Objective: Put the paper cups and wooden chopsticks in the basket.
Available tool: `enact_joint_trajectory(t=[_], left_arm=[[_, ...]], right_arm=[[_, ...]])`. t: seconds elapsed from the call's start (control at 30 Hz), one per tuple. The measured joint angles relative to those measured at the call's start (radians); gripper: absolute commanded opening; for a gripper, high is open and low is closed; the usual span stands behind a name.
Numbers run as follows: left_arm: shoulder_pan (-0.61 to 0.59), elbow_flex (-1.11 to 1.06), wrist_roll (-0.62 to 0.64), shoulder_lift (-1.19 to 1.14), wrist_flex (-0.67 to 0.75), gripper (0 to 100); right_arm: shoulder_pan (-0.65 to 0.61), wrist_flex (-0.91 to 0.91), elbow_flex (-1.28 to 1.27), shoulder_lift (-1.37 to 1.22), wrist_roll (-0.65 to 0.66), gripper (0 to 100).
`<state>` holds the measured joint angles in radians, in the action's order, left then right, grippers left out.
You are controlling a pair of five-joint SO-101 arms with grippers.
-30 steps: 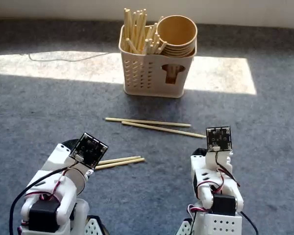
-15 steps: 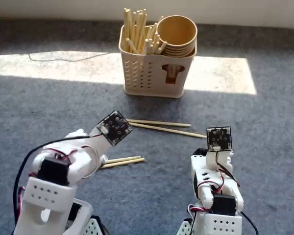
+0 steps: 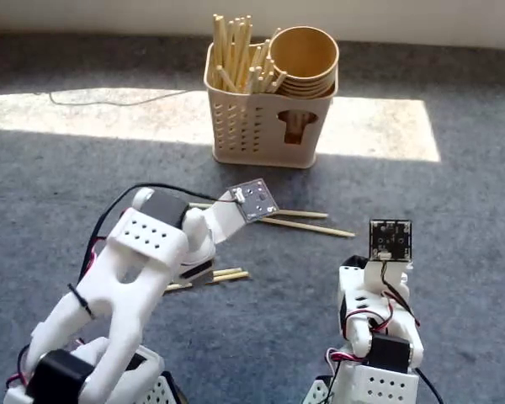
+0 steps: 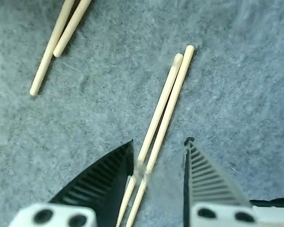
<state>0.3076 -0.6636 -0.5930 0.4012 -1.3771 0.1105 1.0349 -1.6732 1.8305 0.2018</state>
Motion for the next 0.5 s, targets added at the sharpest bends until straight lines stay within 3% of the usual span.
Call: enact_joint_trajectory(t=[0.5], left_arm=[[0.040,0.069,-0.018,-0.322,0.149,18]], right_arm=[[-0.002,0.000,0.000,0.000,0.000,0.6]])
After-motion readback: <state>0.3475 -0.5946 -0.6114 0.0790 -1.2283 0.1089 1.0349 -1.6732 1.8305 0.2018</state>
